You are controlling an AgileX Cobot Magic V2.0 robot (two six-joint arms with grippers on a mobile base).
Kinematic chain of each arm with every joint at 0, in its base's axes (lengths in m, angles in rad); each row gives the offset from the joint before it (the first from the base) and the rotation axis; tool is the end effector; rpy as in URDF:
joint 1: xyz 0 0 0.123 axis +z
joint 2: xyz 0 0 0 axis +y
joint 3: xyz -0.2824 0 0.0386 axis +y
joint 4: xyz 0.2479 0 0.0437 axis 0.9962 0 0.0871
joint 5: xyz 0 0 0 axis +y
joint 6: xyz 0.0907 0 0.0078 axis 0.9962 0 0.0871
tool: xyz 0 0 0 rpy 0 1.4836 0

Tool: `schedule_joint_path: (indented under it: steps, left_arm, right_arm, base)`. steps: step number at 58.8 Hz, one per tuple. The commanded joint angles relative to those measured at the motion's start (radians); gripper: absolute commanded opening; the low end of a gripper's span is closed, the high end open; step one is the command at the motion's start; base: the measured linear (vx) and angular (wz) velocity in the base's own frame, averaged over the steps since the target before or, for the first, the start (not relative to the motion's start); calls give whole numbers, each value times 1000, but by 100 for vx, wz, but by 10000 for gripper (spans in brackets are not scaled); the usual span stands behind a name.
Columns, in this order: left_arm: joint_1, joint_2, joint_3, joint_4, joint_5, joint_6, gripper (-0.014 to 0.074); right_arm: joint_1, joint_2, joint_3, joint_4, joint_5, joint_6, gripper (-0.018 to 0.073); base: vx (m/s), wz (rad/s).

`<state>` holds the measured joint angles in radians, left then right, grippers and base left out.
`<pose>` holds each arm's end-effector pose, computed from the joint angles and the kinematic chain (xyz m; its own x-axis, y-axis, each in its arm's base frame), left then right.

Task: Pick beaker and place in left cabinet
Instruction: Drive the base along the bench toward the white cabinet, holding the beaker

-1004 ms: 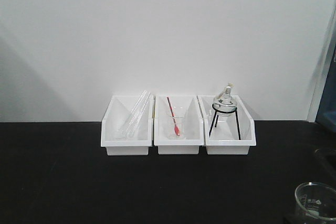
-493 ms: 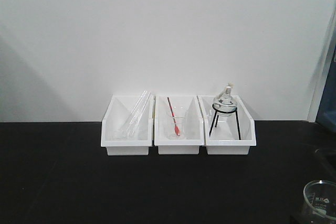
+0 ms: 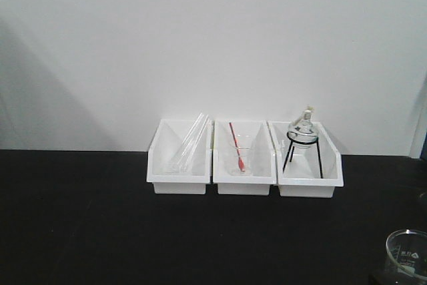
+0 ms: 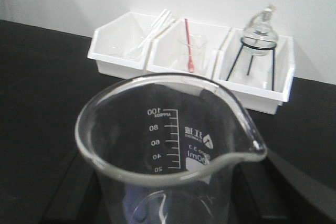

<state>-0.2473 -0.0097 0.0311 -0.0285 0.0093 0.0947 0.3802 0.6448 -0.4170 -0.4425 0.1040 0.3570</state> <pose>0.0552 -0.0140 0.2023 0.0708 0.0503 -0.9962 0.2409 0.9683 0.0661 0.1290 0.0471 0.2889 -0.1876 -0.1646 -0.9684 -0.3474 0.9332 -0.0913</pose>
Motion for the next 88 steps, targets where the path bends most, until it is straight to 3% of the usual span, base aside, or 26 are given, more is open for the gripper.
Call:
schedule_joint_path:
  steps: [1, 88]
  left_arm:
    - [-6, -19, 16, -8, -84, -3, 1]
    - [-6, -19, 16, -8, -84, -3, 1]
  right_arm:
    - [-6, -3, -31, -6, -72, 4, -4]
    - [-6, -3, -31, -6, -72, 4, -4]
  base:
    - [-5, 25]
    - [-8, 49]
